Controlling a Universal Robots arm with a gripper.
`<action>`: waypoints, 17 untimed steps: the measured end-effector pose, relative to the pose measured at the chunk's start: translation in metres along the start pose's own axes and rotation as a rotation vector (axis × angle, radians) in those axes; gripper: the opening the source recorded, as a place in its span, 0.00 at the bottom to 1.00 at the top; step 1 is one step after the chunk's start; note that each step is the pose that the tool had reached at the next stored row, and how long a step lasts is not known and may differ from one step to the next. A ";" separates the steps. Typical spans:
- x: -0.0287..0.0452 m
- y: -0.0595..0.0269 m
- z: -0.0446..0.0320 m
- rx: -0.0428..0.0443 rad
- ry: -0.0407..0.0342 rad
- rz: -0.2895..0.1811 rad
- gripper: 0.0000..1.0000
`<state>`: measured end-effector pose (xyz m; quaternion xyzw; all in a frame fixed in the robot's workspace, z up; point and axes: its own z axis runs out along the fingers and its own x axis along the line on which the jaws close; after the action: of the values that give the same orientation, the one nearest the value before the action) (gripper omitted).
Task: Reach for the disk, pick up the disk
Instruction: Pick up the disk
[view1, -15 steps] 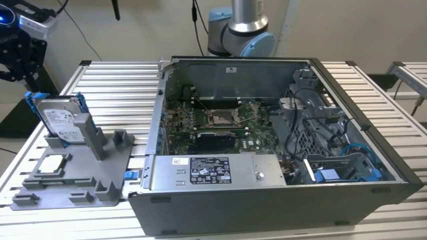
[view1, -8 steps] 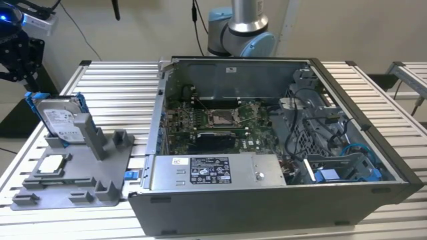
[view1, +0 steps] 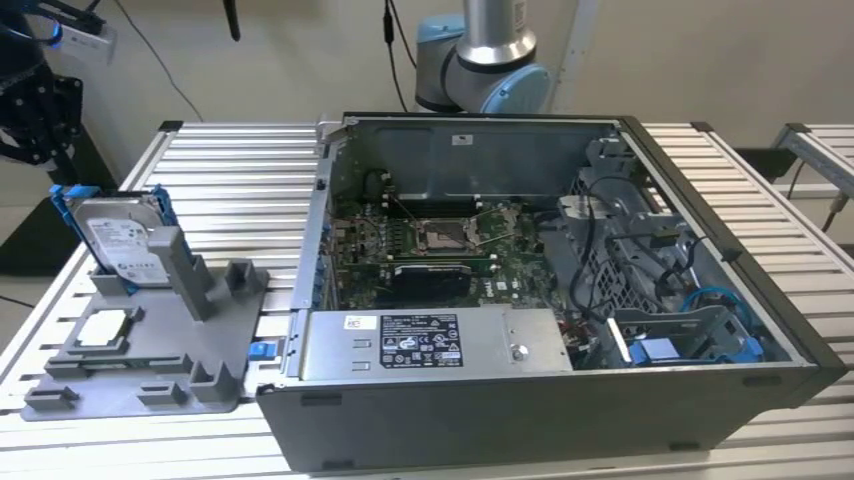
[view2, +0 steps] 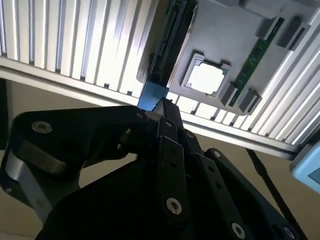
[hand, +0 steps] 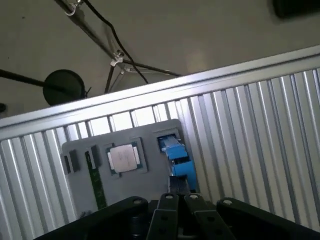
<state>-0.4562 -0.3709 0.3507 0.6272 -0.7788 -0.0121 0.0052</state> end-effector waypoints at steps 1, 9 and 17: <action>0.0000 0.0000 0.0005 0.0004 0.0003 -0.016 0.00; -0.0005 -0.0002 0.0018 0.0011 0.0009 -0.050 0.00; -0.0056 -0.0019 0.0115 0.0009 0.0012 -0.052 1.00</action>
<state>-0.4534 -0.3657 0.3391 0.6471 -0.7623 -0.0115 0.0051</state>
